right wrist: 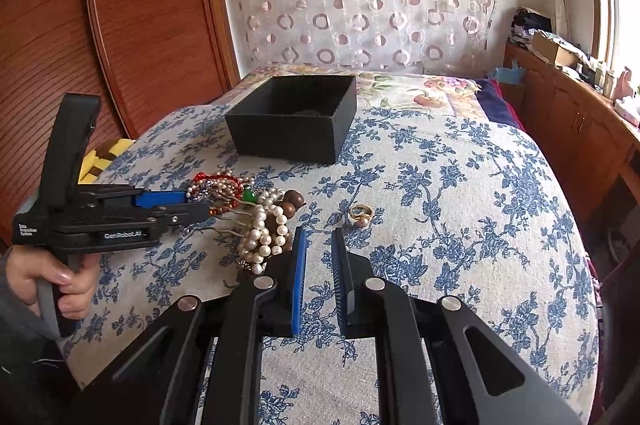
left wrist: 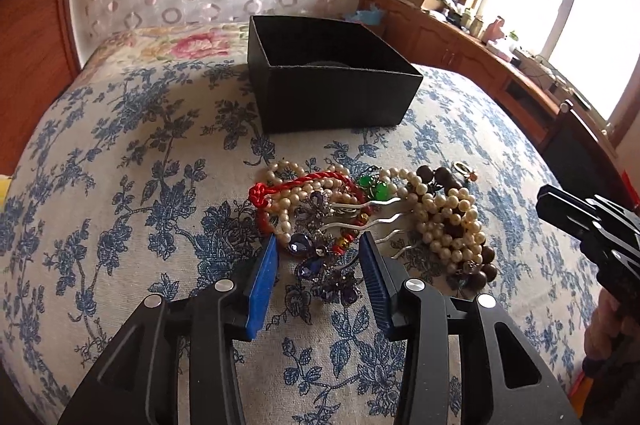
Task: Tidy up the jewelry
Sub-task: 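Grasp the purple crystal hair clip with the left gripper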
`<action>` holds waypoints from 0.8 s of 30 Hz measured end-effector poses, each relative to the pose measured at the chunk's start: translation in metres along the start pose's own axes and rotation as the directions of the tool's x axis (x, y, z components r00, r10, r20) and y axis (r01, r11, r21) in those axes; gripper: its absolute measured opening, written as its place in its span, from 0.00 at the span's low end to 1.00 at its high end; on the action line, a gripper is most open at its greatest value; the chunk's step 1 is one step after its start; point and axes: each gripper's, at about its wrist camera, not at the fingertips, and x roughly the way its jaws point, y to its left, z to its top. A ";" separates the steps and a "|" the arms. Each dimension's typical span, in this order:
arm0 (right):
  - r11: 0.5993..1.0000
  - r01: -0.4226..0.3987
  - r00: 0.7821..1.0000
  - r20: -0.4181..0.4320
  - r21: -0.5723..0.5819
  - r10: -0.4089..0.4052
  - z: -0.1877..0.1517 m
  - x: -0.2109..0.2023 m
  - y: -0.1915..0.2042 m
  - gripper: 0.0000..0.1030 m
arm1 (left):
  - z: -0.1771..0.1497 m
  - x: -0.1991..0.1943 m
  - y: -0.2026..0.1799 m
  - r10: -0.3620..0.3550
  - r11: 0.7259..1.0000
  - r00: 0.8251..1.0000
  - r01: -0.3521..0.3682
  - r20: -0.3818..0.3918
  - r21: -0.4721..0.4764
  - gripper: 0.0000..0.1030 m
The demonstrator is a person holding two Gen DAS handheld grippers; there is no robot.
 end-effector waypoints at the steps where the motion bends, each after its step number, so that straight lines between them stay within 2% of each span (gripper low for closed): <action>1: 1.000 -0.003 1.000 0.002 0.000 0.003 -0.001 0.000 0.000 0.14 | -0.001 0.000 -0.001 0.004 1.000 1.000 -0.004 0.002 0.003 0.36; 5: 1.000 -0.011 1.000 0.004 0.003 0.011 -0.005 0.000 0.000 0.14 | -0.004 -0.004 0.000 0.011 1.000 1.000 -0.011 0.001 0.006 0.29; 6: 1.000 -0.010 1.000 0.004 0.005 0.010 -0.006 0.000 0.000 0.14 | -0.006 -0.007 0.002 0.007 1.000 1.000 -0.007 0.001 0.005 0.22; 14: 1.000 -0.010 1.000 -0.005 0.014 0.010 -0.009 0.007 0.000 0.14 | -0.018 -0.023 0.014 0.040 0.999 0.999 -0.040 0.017 0.005 0.22; 24: 1.000 -0.015 1.000 -0.022 -0.008 0.014 -0.006 0.012 0.005 0.14 | -0.012 -0.049 0.025 0.128 0.992 0.983 -0.127 0.131 -0.011 0.19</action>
